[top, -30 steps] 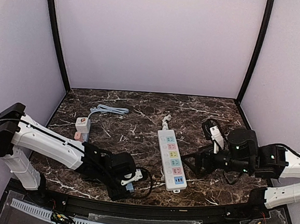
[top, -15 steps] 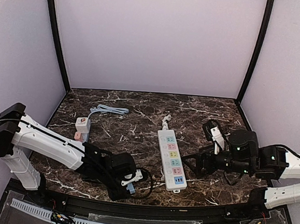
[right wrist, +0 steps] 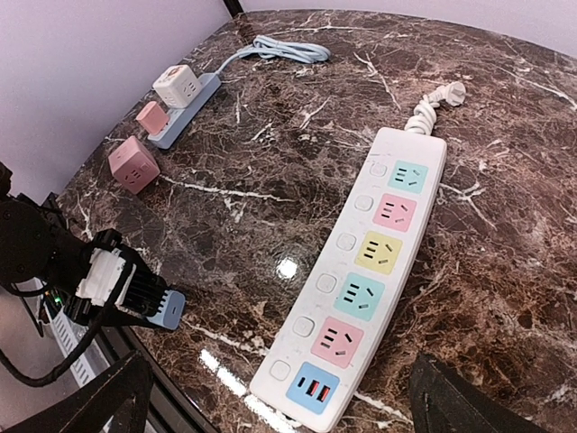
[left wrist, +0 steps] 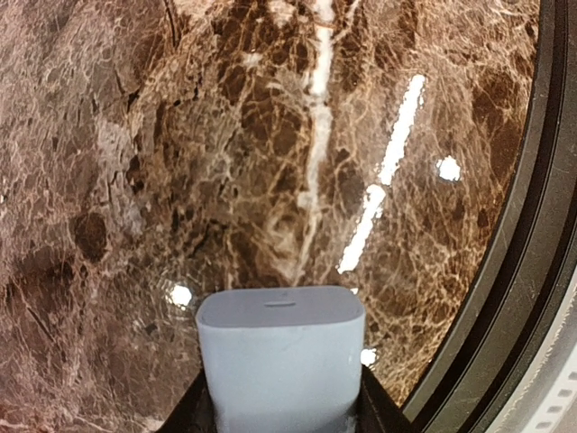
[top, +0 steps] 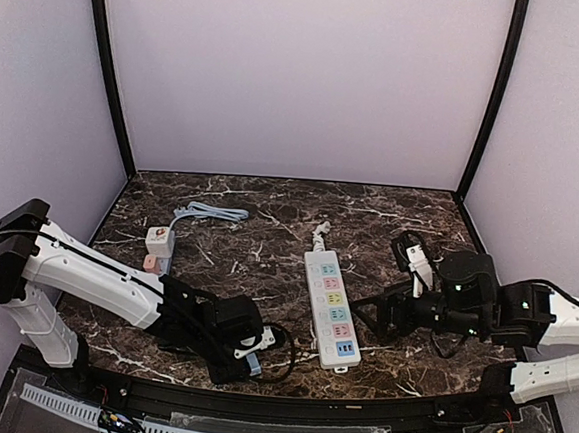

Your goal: Insert the plug

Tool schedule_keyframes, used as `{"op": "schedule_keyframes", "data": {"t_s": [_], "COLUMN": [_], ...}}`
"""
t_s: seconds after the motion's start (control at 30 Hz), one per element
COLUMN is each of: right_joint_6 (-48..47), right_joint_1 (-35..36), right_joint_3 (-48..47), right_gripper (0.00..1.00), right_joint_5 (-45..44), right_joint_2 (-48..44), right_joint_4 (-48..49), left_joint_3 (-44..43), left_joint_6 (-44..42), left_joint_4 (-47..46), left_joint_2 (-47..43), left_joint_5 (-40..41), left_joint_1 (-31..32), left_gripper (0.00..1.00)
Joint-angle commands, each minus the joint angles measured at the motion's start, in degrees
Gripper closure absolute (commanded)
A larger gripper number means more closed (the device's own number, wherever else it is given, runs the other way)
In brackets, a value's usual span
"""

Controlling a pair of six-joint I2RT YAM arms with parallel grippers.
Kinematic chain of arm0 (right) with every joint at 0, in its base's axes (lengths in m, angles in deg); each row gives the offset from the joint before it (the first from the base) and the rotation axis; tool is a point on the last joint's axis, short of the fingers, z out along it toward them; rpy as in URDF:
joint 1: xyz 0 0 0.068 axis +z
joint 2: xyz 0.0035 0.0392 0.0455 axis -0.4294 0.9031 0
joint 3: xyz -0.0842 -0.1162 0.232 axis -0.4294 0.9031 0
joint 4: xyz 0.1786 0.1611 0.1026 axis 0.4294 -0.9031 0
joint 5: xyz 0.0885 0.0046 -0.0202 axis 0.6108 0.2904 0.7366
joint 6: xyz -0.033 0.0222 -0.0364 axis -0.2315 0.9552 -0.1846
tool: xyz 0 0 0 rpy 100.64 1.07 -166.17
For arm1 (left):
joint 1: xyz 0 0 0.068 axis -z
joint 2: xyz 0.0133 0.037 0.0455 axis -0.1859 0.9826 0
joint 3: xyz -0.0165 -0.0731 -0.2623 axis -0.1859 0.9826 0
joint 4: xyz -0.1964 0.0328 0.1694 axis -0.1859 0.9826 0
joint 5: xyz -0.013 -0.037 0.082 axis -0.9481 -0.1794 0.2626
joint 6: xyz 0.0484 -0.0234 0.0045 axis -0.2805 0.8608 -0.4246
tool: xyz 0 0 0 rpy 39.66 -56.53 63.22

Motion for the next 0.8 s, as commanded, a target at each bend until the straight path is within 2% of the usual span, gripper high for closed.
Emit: {"op": "schedule_keyframes", "data": {"t_s": [0.0,0.3,0.43,0.77], "right_joint_6": [3.4,11.3,11.3,9.0], "right_joint_1": [-0.3,-2.2,-2.6,-3.9], "right_joint_3": [0.3,0.7,1.1,-0.3], "right_gripper": [0.01,0.01,0.01,0.01], "right_joint_5": [-3.1,-5.5,-5.5,1.5], "right_joint_2": [0.9,1.5,-0.4,-0.8], "right_joint_4": [1.5,1.2,1.2,1.8], "left_joint_3": [0.1,-1.5,-3.4,-4.0], "left_joint_6": [0.1,-0.4,-0.6,-4.3], "left_joint_4": [1.0,-2.6,-4.7,-16.8], "left_joint_2": [-1.2,-3.2,-3.5,-2.3], "left_joint_5": [-0.1,1.9,3.0,9.3], "left_joint_1": [0.3,1.1,1.9,2.2], "left_gripper": [0.71,0.83,0.97,0.99]}}
